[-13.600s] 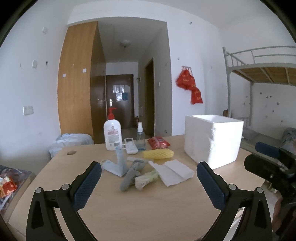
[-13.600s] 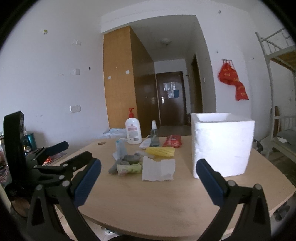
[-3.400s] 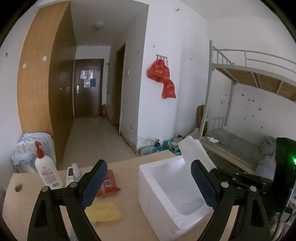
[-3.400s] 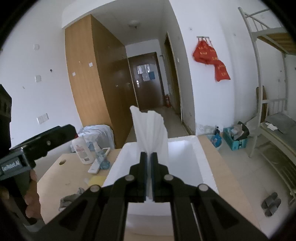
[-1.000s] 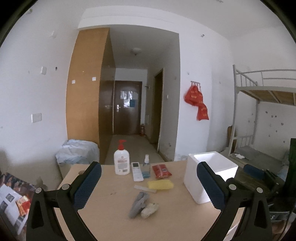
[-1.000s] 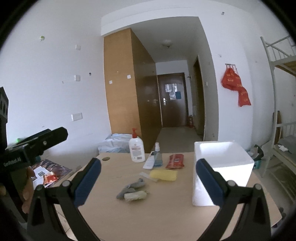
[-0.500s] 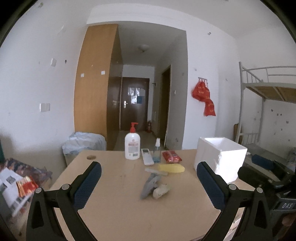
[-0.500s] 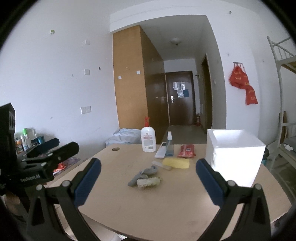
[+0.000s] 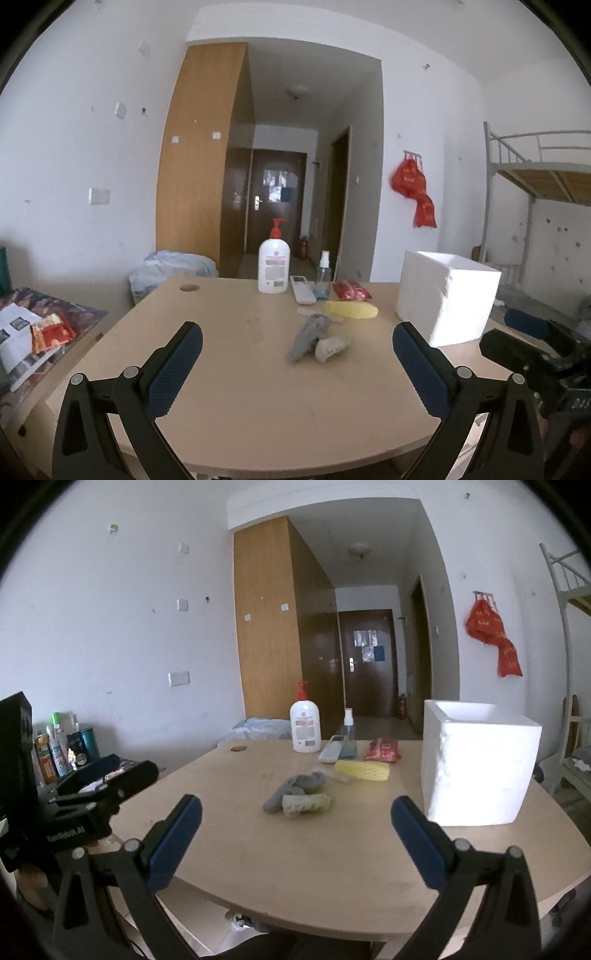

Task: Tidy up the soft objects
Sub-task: 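Withdraw both tools from the box back toward the remaining items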

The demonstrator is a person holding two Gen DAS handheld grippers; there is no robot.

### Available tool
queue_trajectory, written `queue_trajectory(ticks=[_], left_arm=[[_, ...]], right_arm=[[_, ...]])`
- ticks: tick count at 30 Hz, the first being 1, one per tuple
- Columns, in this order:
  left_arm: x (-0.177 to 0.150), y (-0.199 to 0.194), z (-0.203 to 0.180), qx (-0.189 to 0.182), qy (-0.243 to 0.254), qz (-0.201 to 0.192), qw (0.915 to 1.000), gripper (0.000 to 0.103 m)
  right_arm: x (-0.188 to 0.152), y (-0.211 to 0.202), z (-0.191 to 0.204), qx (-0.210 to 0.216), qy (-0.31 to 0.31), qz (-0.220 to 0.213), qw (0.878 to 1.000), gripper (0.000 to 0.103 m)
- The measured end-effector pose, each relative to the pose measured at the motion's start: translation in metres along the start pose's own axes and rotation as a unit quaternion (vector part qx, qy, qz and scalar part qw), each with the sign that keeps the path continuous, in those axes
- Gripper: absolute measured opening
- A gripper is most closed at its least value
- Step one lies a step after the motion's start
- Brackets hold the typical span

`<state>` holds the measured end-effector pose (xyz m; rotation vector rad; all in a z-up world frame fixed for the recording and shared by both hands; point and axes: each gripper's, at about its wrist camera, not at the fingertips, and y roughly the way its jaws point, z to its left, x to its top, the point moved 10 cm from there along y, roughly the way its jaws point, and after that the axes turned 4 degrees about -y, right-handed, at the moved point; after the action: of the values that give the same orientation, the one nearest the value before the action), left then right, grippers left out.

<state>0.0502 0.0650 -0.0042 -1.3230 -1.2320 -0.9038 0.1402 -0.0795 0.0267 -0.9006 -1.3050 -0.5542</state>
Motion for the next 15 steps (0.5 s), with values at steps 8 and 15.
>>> queue_trajectory(ticks=[8, 15], left_arm=[[-0.007, 0.006, 0.0, -0.005, -0.001, 0.008, 1.0, 0.103], [-0.025, 0.032, 0.0, -0.001, 0.004, 0.035, 0.9994, 0.103]], right_arm=[[-0.002, 0.003, -0.001, -0.001, 0.009, 0.004, 1.0, 0.103], [-0.01, 0.021, -0.007, 0.004, 0.018, 0.021, 1.0, 0.103]])
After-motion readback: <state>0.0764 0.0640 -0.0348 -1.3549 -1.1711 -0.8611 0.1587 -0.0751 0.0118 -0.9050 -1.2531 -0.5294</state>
